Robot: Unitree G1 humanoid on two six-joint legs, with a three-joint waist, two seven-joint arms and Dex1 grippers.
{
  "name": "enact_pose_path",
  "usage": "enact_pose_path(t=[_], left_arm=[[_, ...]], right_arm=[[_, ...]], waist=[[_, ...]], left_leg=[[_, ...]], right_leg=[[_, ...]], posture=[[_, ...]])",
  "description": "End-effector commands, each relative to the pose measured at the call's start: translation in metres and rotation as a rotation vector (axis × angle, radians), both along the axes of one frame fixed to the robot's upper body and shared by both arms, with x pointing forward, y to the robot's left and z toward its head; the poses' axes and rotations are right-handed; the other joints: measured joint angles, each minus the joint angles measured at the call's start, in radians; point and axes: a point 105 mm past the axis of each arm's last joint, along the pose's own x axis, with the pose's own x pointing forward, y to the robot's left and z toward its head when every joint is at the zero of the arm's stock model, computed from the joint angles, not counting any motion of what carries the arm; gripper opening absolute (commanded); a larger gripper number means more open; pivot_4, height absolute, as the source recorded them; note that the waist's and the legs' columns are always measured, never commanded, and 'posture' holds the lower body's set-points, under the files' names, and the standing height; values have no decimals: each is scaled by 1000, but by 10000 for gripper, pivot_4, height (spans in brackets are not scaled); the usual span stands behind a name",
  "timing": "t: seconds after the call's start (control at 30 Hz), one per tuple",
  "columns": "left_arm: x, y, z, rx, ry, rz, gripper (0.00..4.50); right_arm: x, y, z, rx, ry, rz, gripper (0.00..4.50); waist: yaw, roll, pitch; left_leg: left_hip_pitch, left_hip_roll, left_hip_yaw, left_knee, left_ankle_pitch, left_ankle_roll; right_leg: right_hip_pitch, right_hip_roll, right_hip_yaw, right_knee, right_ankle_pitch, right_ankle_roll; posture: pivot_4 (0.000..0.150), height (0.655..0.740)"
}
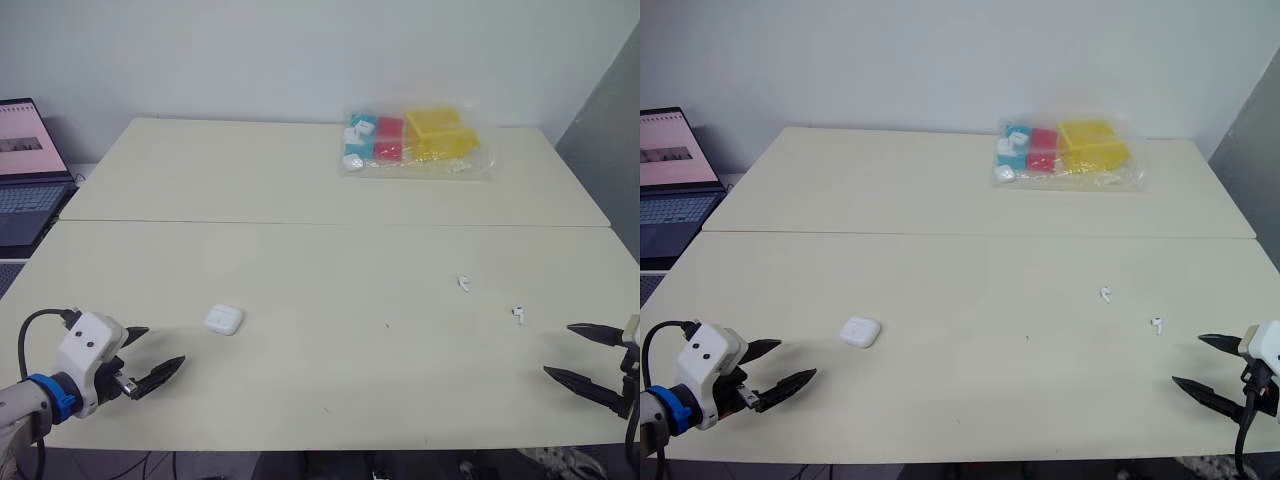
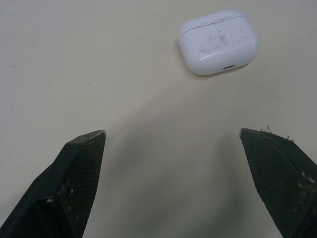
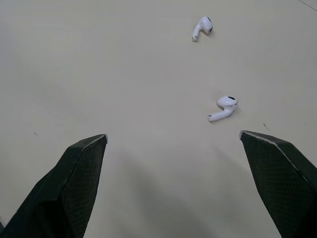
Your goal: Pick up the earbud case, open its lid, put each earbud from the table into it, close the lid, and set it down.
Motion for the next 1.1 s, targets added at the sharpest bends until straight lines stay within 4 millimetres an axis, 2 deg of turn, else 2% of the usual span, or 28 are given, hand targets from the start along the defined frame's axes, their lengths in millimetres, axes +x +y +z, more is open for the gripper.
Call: enact_pose_path(t=[0.03, 0.23, 0.7, 0.87, 0.97, 1.1], left_arm=[[2, 2, 14, 35, -70, 1, 45000], [3, 0, 19, 35, -139, -21, 45000], [3, -7, 17, -63, -136, 12, 45000], [2, -22, 18, -175, -116, 64, 45000], [2, -33, 18, -210, -95, 81, 45000], [10, -41, 20, -228, -105, 125, 45000]], right_arm=[[3, 1, 9, -15, -46, 7, 44872], [5, -2, 8, -15, -56, 1, 44872], [7, -3, 5, -24, -98, -14, 44872], [7, -1, 5, -20, -103, -6, 44872], [12, 10, 11, -3, -121, 36, 44872], [16, 44, 20, 60, -100, 157, 44872]], waist=[[0, 0, 0], [0, -1, -1], [0, -1, -2], [0, -2, -3], [0, -2, -3], [-1, -1, -3]], left_leg=[[0, 0, 0, 0, 0, 0], [0, 0, 0, 0, 0, 0], [3, 0, 1, 1, 0, 0], [10, 0, 0, 1, 0, 0], [11, 0, 0, 1, 0, 0], [13, 0, -1, 1, 0, 0]], right_leg=[[0, 0, 0, 0, 0, 0], [0, 0, 0, 0, 0, 0], [3, 1, 1, 2, 1, 1], [9, 1, 1, 1, 0, 0], [10, 0, 1, 1, 0, 1], [11, 1, 1, 3, 0, 1]], posture=[[1500, 7400], [1500, 7400], [1500, 7400], [1500, 7400], [1500, 7400], [1500, 7400]])
